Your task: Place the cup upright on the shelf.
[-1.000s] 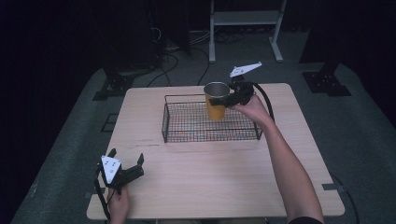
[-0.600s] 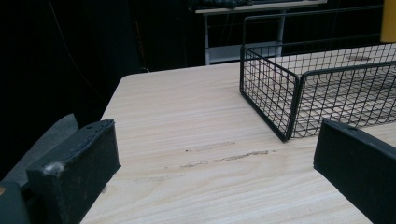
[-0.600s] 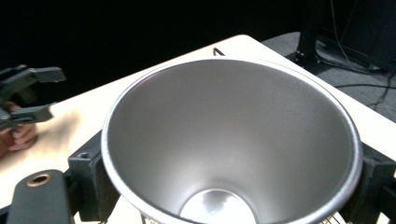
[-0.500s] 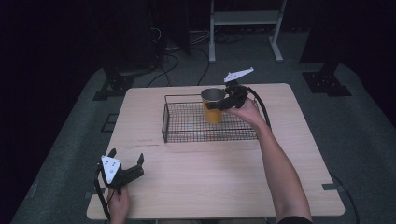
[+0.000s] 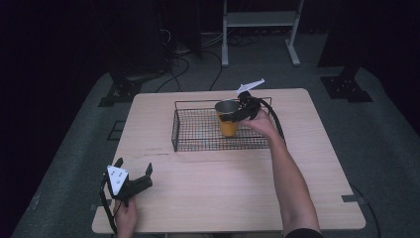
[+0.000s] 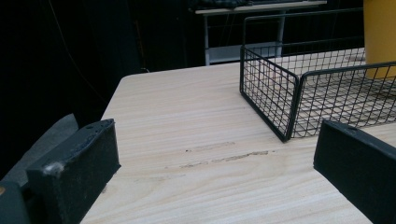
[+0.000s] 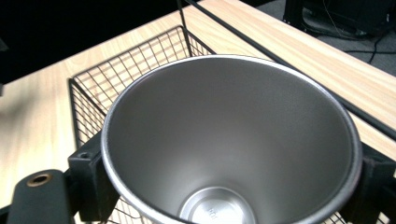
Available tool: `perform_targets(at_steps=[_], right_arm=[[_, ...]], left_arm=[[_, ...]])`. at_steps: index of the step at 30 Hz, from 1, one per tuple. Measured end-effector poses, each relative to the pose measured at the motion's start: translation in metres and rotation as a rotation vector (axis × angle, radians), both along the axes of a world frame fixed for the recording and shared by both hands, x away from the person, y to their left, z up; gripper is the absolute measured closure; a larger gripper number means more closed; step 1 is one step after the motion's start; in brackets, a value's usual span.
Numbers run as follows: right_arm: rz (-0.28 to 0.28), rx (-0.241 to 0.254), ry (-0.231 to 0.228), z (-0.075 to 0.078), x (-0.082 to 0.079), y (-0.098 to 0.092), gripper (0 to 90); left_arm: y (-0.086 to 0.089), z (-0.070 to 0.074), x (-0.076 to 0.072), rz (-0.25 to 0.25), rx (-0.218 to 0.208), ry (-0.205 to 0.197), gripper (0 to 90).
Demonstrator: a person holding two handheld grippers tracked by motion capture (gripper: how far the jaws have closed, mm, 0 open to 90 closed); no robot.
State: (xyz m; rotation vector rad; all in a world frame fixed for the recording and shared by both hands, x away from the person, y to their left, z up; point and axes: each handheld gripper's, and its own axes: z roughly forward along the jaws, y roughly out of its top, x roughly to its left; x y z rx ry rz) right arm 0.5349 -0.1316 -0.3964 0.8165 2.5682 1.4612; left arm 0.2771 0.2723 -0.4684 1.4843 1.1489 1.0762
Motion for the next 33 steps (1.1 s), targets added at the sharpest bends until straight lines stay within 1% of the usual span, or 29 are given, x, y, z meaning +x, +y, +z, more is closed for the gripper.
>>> perform_targets(at_steps=[2, 5, 6, 7, 9, 14, 16, 20, 25, 32, 33], right_arm=[[0.000, -0.007, 0.005, -0.004, 0.002, 0.000, 12.5], [0.000, -0.034, -0.003, -0.008, 0.003, 0.003, 12.5], [0.003, -0.036, 0.003, -0.009, 0.003, 0.004, 12.5], [0.015, -0.041, -0.014, -0.011, 0.002, 0.007, 12.5], [0.014, -0.044, -0.018, -0.011, 0.002, 0.008, 12.4], [0.017, -0.051, -0.010, -0.016, 0.004, 0.008, 12.3], [0.014, -0.047, -0.012, -0.016, 0.004, 0.008, 12.4], [0.019, -0.057, -0.019, -0.016, 0.004, 0.007, 12.3], [0.030, -0.088, -0.045, -0.015, 0.001, 0.010, 12.0], [0.036, -0.086, -0.039, -0.014, 0.000, 0.010, 10.0], [0.034, -0.088, -0.037, -0.014, -0.001, 0.010, 8.0]], left_arm=[[0.000, 0.000, 0.000, 0.000, -0.001, 0.000, 0.0], [0.000, 0.000, 0.000, -0.001, -0.001, -0.001, 0.0], [0.000, 0.000, 0.000, -0.001, -0.001, -0.001, 0.0], [0.000, 0.000, 0.000, -0.001, -0.001, -0.001, 0.0], [0.000, 0.000, 0.000, -0.001, 0.000, -0.001, 0.0], [0.000, 0.000, 0.000, -0.002, -0.002, 0.000, 0.0], [0.000, 0.000, 0.000, -0.002, -0.002, -0.001, 0.0], [0.000, 0.000, 0.000, -0.002, -0.003, -0.001, 0.0], [0.000, 0.000, 0.000, -0.002, -0.001, -0.001, 0.0], [0.000, 0.000, 0.000, -0.001, -0.001, -0.001, 0.0], [0.000, 0.000, 0.000, -0.001, 0.000, -0.001, 0.0]])
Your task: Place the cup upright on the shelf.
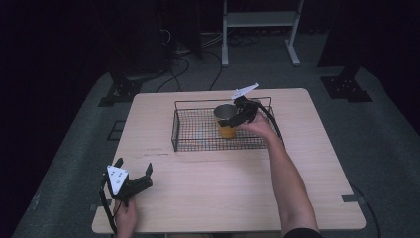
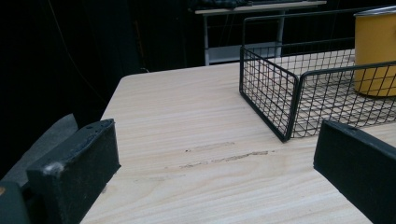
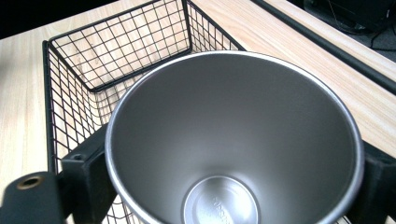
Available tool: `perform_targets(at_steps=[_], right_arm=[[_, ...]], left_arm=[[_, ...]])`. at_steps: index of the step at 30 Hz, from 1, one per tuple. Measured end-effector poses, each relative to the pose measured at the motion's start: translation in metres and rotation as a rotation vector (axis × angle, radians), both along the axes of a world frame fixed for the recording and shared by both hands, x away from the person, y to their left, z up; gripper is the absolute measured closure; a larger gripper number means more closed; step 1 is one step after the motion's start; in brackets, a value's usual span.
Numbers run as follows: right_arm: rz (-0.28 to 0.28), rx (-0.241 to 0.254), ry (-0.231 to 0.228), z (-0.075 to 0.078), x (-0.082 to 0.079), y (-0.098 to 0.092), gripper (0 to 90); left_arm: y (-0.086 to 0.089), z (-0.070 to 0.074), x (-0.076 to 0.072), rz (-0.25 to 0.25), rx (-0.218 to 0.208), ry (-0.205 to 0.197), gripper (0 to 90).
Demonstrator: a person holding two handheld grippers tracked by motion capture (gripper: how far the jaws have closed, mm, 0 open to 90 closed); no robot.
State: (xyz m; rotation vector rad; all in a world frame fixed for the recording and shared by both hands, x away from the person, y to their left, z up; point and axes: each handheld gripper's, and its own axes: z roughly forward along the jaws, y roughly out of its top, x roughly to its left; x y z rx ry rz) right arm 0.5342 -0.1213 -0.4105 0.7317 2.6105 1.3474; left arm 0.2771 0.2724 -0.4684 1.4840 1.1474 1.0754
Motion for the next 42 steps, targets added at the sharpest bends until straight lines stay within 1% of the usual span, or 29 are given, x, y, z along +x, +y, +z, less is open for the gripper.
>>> perform_targets(at_steps=[3, 4, 6, 7, 13, 20, 26, 28, 31, 36, 38, 41, 42], right_arm=[[-0.006, 0.004, 0.004, 0.000, 0.000, 0.000, 6.4], [-0.003, -0.008, -0.001, 0.001, -0.002, 0.001, 5.3], [-0.003, -0.013, -0.005, 0.001, -0.002, 0.001, 4.8], [-0.009, -0.017, -0.008, 0.001, -0.003, 0.001, 3.0], [-0.022, -0.007, -0.005, 0.001, -0.006, -0.003, 0.1], [-0.022, -0.003, -0.006, 0.003, -0.009, -0.006, 0.0], [-0.025, 0.000, -0.008, 0.008, -0.011, -0.011, 0.0], [-0.024, 0.006, -0.014, 0.010, -0.012, -0.014, 0.0], [-0.026, 0.002, -0.010, 0.011, -0.013, -0.018, 0.0], [-0.025, 0.009, -0.011, 0.016, -0.016, -0.028, 0.0], [-0.030, 0.024, -0.018, 0.019, -0.019, -0.032, 0.0], [-0.037, 0.033, -0.024, 0.023, -0.023, -0.040, 0.0], [-0.037, 0.033, -0.024, 0.023, -0.023, -0.040, 0.0]], left_arm=[[0.000, 0.000, 0.000, 0.001, 0.003, 0.002, 0.0], [0.000, 0.000, 0.000, 0.001, 0.004, 0.002, 0.0], [0.000, 0.000, 0.000, 0.001, 0.004, 0.001, 0.0], [0.000, 0.000, 0.000, 0.001, 0.004, 0.001, 0.0], [-0.001, 0.000, 0.000, 0.001, 0.005, 0.001, 0.0], [-0.001, 0.000, 0.000, 0.000, 0.006, 0.001, 0.0], [-0.001, 0.000, 0.000, 0.002, 0.006, 0.003, 0.0], [-0.001, 0.000, 0.000, 0.005, 0.010, 0.003, 0.0], [-0.001, 0.000, 0.001, 0.006, 0.011, 0.004, 0.0], [-0.001, 0.000, 0.001, 0.008, 0.010, 0.005, 0.0], [-0.001, 0.000, 0.001, 0.006, 0.010, 0.004, 0.0], [-0.002, 0.000, 0.000, 0.007, 0.012, 0.003, 0.0], [-0.002, 0.000, 0.000, 0.007, 0.012, 0.003, 0.0]])
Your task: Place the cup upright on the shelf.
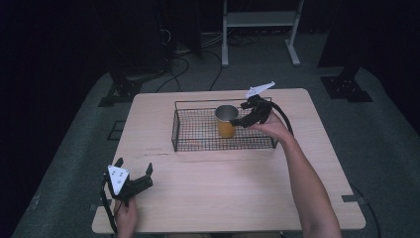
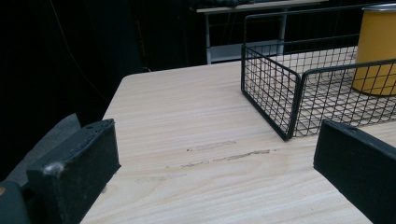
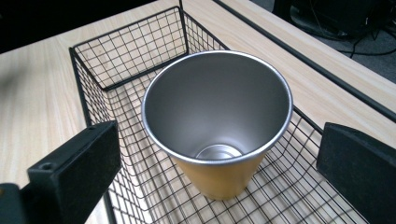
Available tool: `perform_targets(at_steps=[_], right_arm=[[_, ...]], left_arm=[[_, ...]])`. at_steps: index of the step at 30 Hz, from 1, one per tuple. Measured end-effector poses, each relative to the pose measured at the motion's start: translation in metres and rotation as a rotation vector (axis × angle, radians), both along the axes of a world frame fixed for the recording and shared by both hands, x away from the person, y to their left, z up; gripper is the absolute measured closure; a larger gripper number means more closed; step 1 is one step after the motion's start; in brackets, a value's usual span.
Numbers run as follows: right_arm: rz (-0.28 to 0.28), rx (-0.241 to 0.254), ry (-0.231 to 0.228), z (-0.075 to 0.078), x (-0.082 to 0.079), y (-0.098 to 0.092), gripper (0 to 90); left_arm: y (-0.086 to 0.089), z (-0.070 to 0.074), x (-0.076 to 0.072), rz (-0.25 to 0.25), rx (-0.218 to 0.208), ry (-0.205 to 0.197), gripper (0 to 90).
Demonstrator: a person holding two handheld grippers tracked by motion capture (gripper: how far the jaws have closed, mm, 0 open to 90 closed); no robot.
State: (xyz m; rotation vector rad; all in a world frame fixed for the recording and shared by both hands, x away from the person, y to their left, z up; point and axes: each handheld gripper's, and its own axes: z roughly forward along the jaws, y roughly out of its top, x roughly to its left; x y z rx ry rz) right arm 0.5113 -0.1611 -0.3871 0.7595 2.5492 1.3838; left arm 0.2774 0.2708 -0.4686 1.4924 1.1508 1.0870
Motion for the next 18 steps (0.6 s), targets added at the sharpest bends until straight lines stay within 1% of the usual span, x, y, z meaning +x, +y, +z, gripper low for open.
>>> perform_targets(at_steps=[7, 8, 13, 18], right_arm=[[-0.001, 0.032, -0.020, 0.008, -0.008, -0.014, 0.0], [0.000, 0.040, -0.024, 0.010, -0.011, -0.017, 0.0], [0.005, 0.061, -0.033, 0.015, -0.019, -0.023, 0.0], [0.021, 0.064, -0.032, 0.022, -0.027, -0.027, 0.0]], left_arm=[[0.000, 0.000, 0.000, 0.001, 0.005, 0.001, 0.0], [0.000, 0.000, 0.000, -0.001, 0.005, 0.001, 0.0], [-0.001, 0.000, -0.001, -0.002, 0.007, -0.001, 0.0], [0.000, 0.000, -0.001, -0.003, 0.005, -0.002, 0.0]])
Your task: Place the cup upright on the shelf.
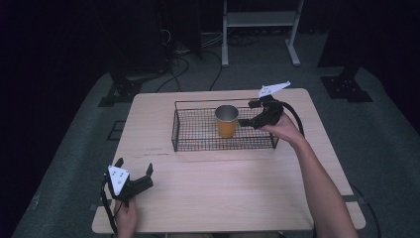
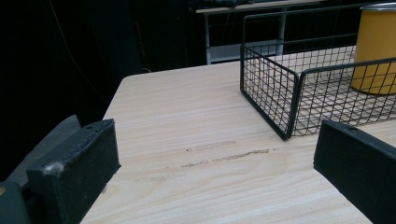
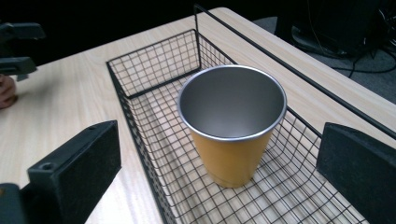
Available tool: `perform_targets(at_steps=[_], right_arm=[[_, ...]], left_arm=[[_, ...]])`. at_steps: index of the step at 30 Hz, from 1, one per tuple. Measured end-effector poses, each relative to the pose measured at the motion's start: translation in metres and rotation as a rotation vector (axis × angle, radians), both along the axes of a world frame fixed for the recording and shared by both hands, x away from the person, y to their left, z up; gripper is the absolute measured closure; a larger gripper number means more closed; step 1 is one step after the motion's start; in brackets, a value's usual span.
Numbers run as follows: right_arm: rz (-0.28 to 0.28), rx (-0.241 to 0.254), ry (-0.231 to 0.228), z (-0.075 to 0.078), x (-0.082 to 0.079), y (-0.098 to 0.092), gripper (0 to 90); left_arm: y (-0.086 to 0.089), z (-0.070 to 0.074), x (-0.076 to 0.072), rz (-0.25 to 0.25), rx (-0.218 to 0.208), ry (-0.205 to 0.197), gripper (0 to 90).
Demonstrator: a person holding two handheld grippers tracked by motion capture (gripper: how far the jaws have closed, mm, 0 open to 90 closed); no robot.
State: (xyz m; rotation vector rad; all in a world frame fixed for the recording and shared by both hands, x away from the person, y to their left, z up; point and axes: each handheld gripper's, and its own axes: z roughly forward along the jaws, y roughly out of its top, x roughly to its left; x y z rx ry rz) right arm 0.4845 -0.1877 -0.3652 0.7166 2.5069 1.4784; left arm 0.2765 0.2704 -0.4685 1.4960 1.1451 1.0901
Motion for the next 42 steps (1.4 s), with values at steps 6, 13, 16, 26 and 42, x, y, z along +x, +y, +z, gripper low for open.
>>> perform_targets(at_steps=[6, 13, 16, 26, 42], right_arm=[[0.007, 0.004, -0.026, 0.007, -0.009, -0.001, 0.0], [0.004, 0.016, -0.024, 0.007, -0.016, -0.008, 0.0], [0.001, 0.018, -0.020, 0.007, -0.018, -0.012, 0.0], [0.003, 0.033, -0.033, 0.010, -0.030, -0.024, 0.0], [-0.002, 0.041, -0.014, -0.002, -0.045, -0.042, 0.0]], left_arm=[[0.000, 0.000, 0.000, 0.000, 0.000, 0.000, 0.0], [0.000, 0.000, 0.000, -0.002, -0.001, 0.000, 0.0], [0.000, 0.000, 0.000, -0.002, 0.001, 0.001, 0.0], [0.000, 0.000, 0.000, -0.001, 0.002, 0.000, 0.0], [-0.001, 0.000, 0.000, -0.001, 0.010, 0.002, 0.0]])
